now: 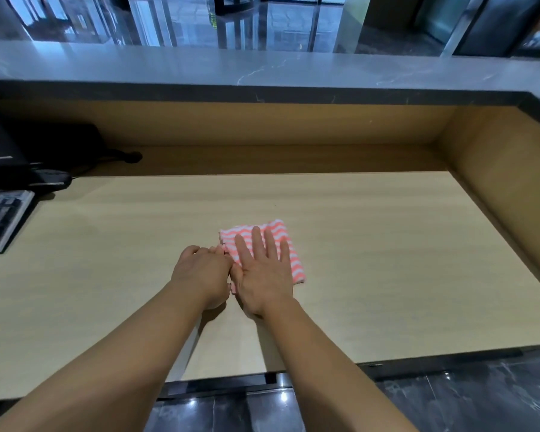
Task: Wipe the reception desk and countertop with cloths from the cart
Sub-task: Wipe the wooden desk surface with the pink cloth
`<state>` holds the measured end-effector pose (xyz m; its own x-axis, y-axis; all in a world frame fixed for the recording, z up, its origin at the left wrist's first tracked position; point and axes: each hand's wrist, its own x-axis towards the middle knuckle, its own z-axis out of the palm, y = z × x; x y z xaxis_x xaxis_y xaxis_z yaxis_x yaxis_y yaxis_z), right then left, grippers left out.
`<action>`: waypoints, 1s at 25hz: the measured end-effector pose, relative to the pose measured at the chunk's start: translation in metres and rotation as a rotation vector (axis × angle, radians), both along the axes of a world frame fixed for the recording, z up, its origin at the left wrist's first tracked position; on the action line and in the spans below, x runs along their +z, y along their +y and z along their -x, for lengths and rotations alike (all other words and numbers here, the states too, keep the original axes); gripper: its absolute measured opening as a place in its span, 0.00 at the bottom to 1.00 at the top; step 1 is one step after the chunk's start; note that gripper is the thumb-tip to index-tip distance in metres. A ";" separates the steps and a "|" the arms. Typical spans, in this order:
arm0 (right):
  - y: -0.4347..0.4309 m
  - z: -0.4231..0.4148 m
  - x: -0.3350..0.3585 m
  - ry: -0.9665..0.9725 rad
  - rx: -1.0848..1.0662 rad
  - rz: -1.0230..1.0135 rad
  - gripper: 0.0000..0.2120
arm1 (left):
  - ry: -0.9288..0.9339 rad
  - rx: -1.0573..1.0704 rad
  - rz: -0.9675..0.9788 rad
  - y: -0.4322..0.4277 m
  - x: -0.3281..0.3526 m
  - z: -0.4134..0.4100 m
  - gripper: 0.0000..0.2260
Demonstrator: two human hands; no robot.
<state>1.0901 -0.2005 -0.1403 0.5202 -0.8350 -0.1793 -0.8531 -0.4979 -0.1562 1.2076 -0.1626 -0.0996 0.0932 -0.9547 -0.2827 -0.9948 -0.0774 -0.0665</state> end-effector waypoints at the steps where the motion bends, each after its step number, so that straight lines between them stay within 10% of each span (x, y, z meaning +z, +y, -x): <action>1: -0.003 0.000 0.001 -0.001 0.042 -0.007 0.27 | -0.001 0.004 -0.004 0.000 0.001 0.000 0.15; 14: -0.077 0.180 0.013 0.115 -0.428 -0.046 0.28 | -0.060 0.025 -0.074 0.001 0.002 0.001 0.25; 19: -0.078 0.132 0.008 0.051 -0.557 -0.075 0.29 | -0.014 0.015 -0.062 0.001 0.002 -0.002 0.25; 25: -0.065 -0.009 0.004 0.049 -0.185 -0.025 0.28 | 0.086 -0.008 -0.059 -0.002 0.006 -0.017 0.19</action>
